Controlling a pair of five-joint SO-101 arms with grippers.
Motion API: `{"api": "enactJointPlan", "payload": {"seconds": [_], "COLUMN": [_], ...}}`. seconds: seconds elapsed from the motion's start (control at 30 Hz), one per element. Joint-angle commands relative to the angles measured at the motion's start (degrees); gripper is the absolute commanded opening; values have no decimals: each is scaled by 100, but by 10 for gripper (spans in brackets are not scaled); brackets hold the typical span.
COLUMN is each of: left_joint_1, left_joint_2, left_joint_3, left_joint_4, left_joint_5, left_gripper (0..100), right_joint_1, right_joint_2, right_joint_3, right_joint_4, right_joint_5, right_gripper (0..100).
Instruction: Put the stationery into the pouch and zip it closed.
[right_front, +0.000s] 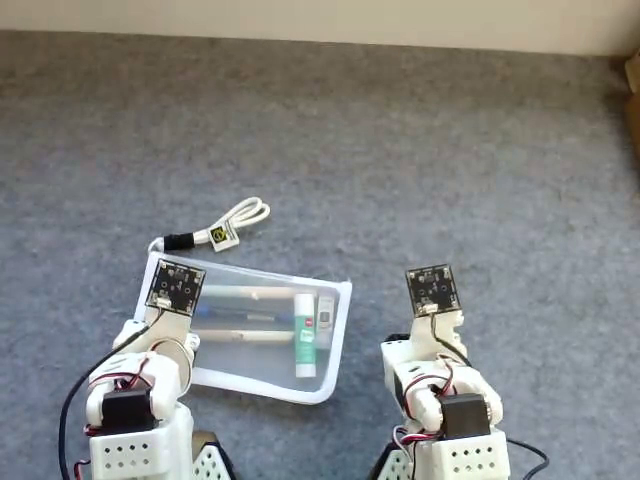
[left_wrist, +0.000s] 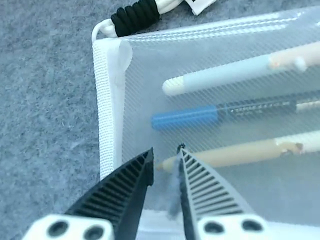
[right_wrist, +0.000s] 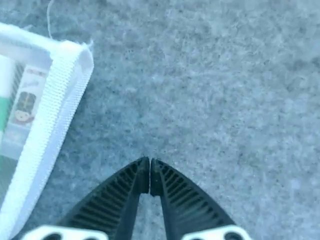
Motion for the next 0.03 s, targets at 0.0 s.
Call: {"api": "enactJointPlan", "payload": {"seconds": [0.0], "left_joint_1": [-92], "left_joint_2": [13], "left_joint_3": [136], "left_joint_4": [158], "left_joint_5": [-44], "left_gripper": [98], "right_joint_1": [75], "right_joint_2": [-66], "right_joint_3": [716], "right_joint_4": [48], "right_joint_5": [44], "right_gripper": [5]}}
